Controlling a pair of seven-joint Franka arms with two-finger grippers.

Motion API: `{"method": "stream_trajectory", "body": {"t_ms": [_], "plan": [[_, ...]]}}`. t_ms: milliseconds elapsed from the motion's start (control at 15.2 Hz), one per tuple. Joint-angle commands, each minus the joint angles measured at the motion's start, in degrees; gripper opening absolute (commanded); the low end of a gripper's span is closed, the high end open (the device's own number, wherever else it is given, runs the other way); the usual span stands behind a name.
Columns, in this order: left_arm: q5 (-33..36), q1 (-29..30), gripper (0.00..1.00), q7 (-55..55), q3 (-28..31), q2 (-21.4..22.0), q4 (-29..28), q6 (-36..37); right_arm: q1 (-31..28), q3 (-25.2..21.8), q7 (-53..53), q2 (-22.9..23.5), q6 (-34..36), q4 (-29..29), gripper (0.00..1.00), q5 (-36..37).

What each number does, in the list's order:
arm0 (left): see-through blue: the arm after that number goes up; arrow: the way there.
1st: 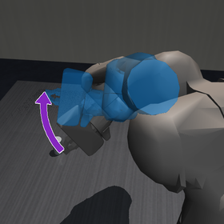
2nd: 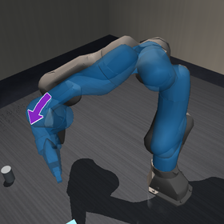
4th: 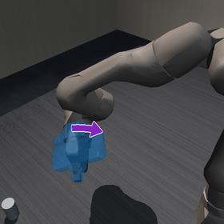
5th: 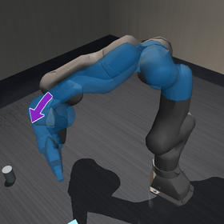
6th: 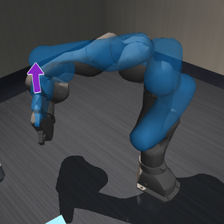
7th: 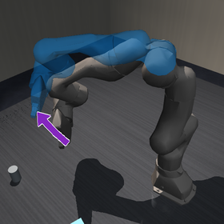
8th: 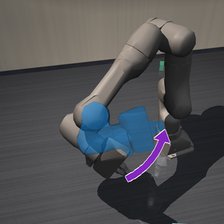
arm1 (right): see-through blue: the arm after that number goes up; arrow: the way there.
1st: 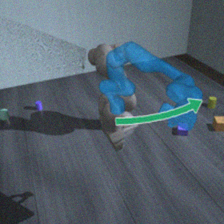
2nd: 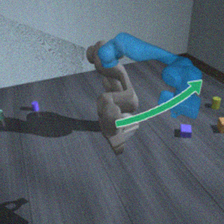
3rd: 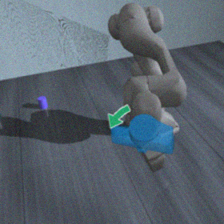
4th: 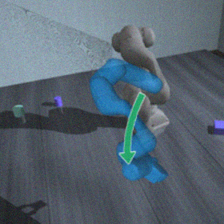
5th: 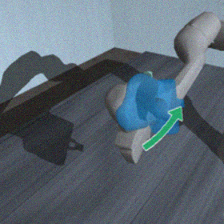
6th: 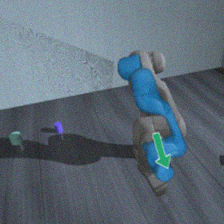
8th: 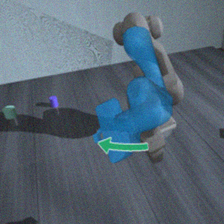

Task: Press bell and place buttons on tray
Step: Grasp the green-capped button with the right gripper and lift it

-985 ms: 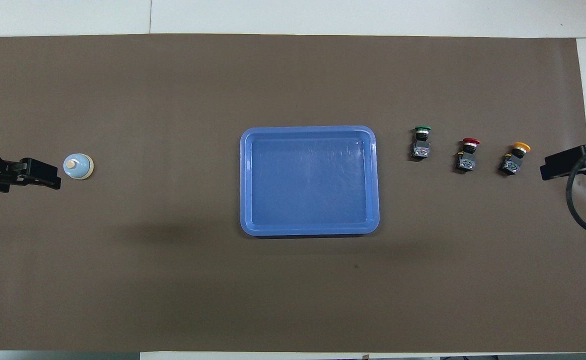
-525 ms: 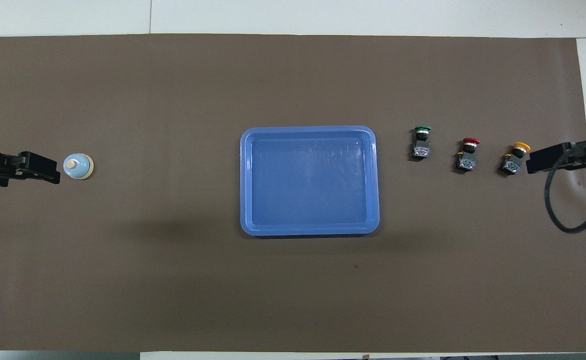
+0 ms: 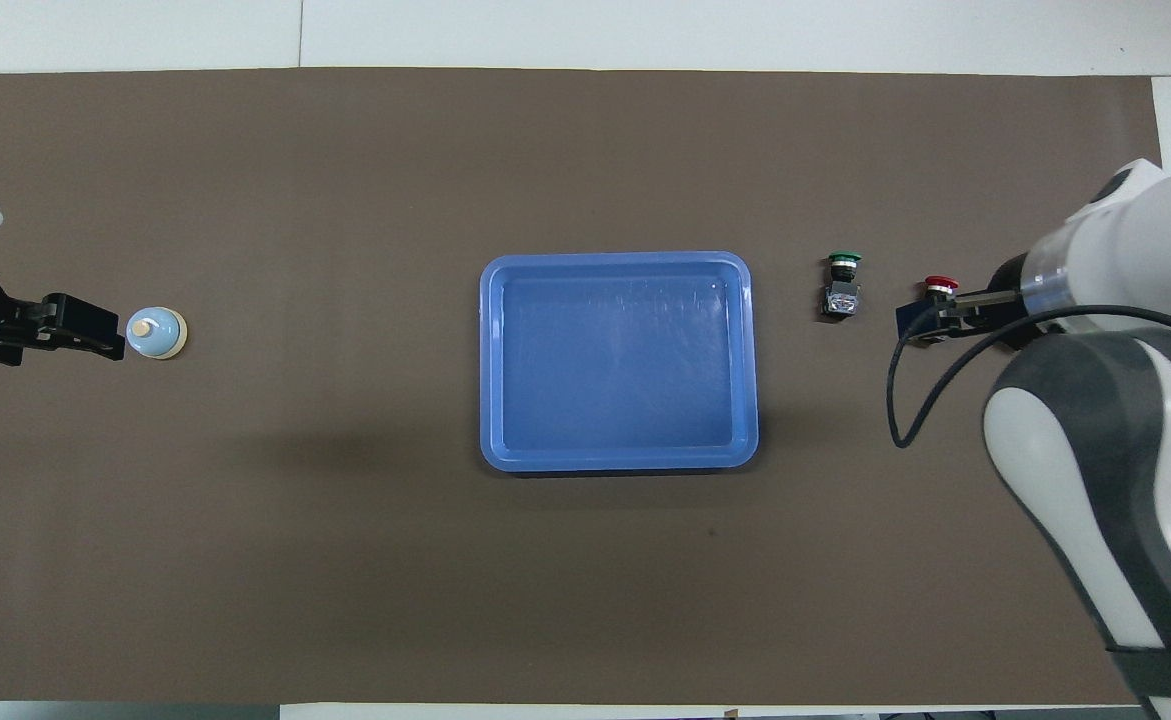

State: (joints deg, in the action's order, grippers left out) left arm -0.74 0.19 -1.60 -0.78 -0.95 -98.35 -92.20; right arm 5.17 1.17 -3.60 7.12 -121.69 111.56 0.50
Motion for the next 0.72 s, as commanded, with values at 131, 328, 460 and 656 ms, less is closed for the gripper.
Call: {"method": "stream_trajectory", "body": {"t_ms": [131, 328, 460, 656], "plan": [[-0.5, -1.1, 1.00, 0.8, 0.7, -0.9, 1.6, 2.3, 0.5, -0.1, -0.2, 8.8, -12.5, 1.6, 1.00, -0.6], [-0.5, -1.1, 1.00, 0.8, 0.7, -0.9, 1.7, 3.0, 0.4, -0.1, -0.2, 12.3, -16.7, 1.4, 1.00, -0.6], [-0.5, -1.1, 1.00, 0.8, 0.7, -0.9, 1.8, 2.6, 0.5, -0.1, -0.3, 12.6, -17.0, 1.5, 1.00, -0.6], [-0.5, -1.0, 1.00, 0.8, 0.7, -0.7, 1.6, 2.7, 0.6, -0.1, -0.4, 13.5, -18.1, 1.5, 0.90, -0.6]]}}
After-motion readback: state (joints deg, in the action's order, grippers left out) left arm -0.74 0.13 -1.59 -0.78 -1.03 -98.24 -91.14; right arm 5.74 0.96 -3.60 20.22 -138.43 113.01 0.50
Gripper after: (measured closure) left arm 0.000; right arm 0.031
